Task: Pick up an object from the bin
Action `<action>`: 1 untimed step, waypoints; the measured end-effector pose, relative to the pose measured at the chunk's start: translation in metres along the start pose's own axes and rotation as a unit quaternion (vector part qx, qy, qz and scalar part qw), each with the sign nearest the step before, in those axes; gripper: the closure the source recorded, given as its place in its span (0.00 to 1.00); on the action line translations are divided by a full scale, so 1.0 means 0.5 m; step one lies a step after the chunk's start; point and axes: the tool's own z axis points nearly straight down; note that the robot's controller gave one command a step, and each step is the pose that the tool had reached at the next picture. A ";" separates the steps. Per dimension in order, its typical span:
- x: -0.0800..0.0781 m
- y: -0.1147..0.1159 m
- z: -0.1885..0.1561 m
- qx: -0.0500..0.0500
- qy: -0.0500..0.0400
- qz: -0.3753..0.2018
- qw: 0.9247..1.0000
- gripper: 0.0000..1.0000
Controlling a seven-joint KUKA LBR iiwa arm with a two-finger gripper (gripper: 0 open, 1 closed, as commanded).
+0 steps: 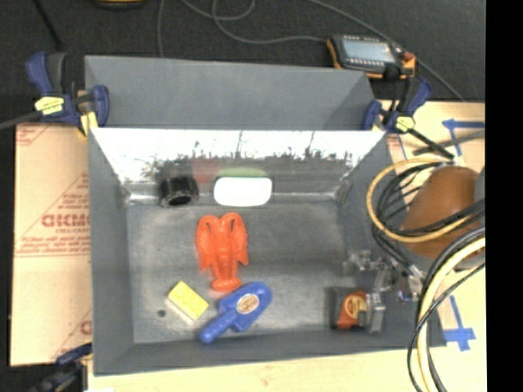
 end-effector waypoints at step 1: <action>0.003 -0.008 0.019 0.000 0.002 0.032 0.999 1.00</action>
Offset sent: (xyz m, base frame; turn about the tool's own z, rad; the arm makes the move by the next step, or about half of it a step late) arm 0.0000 0.0000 0.0000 0.0000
